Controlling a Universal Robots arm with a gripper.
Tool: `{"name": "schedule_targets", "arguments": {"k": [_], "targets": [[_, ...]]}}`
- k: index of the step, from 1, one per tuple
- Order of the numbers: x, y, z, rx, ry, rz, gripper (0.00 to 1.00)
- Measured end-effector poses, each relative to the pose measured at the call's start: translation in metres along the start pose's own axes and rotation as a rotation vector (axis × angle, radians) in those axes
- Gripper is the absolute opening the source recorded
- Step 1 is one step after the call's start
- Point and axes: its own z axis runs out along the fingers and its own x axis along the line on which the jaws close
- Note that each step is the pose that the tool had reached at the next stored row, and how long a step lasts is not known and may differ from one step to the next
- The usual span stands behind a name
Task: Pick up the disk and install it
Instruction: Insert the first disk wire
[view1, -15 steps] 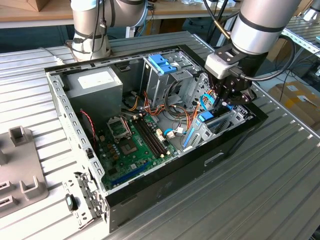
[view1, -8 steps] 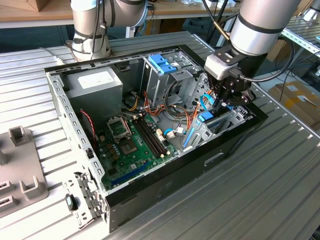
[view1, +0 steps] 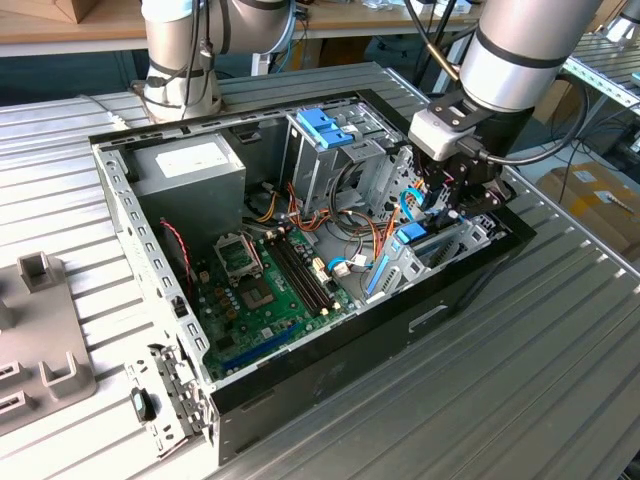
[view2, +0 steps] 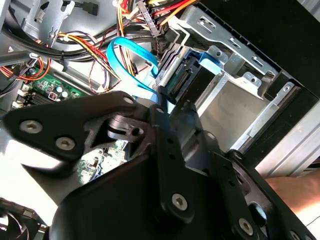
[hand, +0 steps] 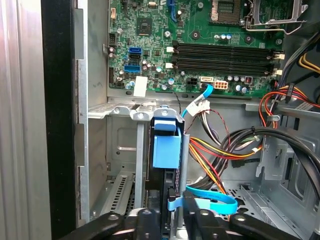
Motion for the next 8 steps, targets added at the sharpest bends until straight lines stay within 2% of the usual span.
{"name": "schedule_targets", "arguments": {"k": [1, 5, 8], "targets": [[0.0, 0.0, 0.0, 0.0, 0.0001, 0.0, 0.36], [0.0, 0.0, -0.0002, -0.0001, 0.001, 0.0, 0.36], [0.0, -0.0007, -0.0046, -0.0001, 0.0011, 0.0, 0.36]]}}
